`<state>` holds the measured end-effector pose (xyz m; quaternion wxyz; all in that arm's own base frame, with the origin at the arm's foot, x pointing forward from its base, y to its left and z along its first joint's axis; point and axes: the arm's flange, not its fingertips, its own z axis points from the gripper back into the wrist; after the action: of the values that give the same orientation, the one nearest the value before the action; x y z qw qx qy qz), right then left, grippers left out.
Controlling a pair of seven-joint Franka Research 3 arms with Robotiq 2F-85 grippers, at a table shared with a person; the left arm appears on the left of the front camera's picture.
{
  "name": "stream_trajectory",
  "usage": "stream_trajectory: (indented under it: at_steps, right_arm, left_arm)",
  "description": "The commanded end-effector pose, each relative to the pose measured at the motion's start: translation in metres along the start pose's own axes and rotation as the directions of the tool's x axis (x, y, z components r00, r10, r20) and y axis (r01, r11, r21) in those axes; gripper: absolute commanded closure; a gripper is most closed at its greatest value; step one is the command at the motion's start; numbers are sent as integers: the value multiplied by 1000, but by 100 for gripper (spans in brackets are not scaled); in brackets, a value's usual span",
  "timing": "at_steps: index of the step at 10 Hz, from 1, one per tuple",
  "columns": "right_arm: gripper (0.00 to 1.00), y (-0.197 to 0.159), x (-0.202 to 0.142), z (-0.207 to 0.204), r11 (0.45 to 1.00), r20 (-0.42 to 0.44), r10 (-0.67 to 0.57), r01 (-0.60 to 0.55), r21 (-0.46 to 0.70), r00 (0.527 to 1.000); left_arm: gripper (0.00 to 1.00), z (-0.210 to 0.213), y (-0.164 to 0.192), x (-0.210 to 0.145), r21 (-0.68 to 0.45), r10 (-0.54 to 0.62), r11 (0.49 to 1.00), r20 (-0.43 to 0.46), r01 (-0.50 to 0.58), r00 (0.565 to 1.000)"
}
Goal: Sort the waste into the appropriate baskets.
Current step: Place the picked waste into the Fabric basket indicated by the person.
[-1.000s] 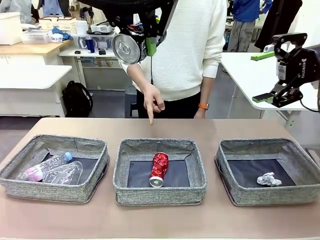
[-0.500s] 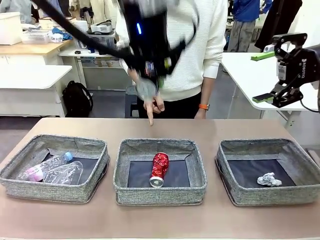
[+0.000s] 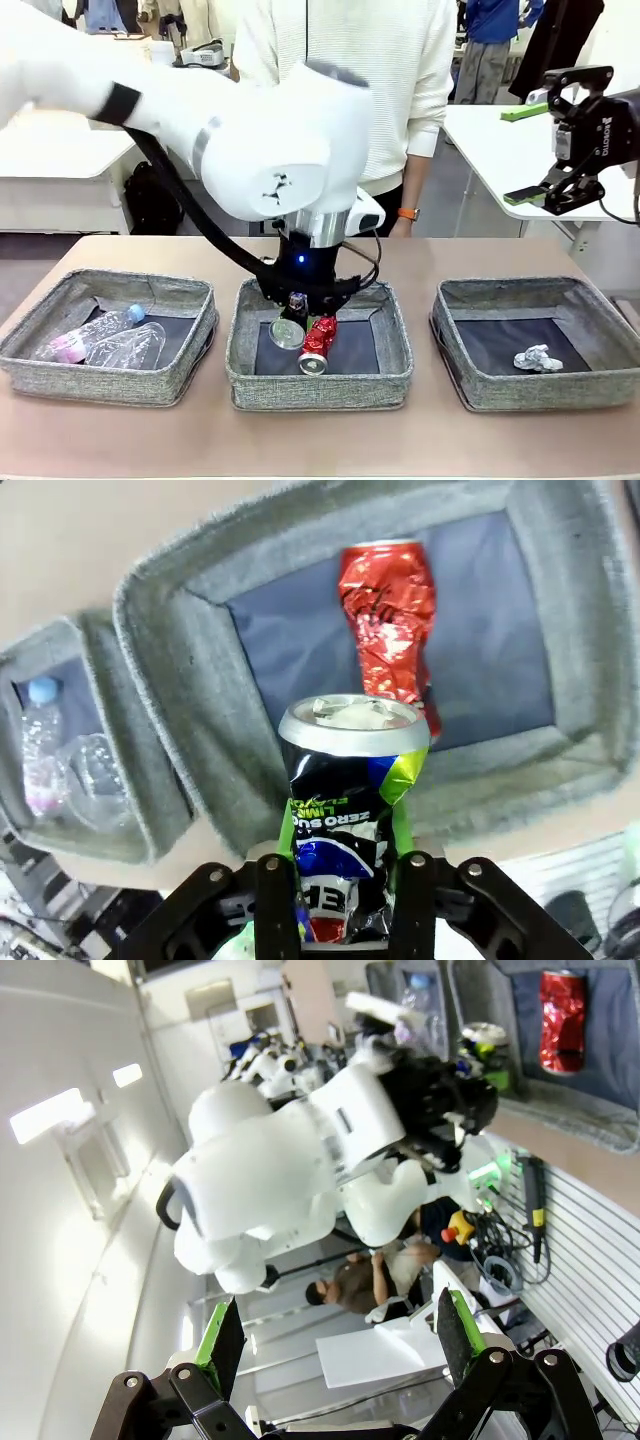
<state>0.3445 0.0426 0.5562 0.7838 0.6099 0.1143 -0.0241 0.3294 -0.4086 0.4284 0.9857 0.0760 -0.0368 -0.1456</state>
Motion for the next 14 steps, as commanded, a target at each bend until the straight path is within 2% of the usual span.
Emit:
stream_trajectory:
  at_steps: [1, 4, 5, 6, 7, 12, 14]
  right_arm:
    - [0, 2, 0, 0, 1000, -4, 19, -19, 19, 1000]
    - [0, 2, 0, 0, 1000, -4, 19, -19, 19, 1000]
    - [0, 2, 0, 0, 1000, -4, 19, -19, 19, 1000]
    - [0, 2, 0, 0, 1000, -4, 19, -19, 19, 1000]
    - [0, 2, 0, 0, 1000, -4, 19, -19, 19, 1000]
    - [0, 2, 0, 0, 1000, -4, 19, -19, 19, 1000]
    - [0, 2, 0, 0, 1000, -4, 19, -19, 19, 1000]
  left_arm:
    - [63, 20, 4, 12, 0, 37, 999, 7, -37, 999]
    - [63, 19, 5, 12, -13, 50, 999, 1, -50, 999]
    - [18, 19, 6, 13, -37, 43, 998, -15, -43, 999]
    - [4, 19, 6, 13, -47, 45, 998, -16, -46, 999]
    - [0, 19, 6, 14, -57, 47, 997, -20, -48, 999]
    - [0, 19, 8, 14, -68, 42, 997, -26, -43, 999]
    - [0, 28, 17, 14, -134, 40, 990, -30, -44, 999]
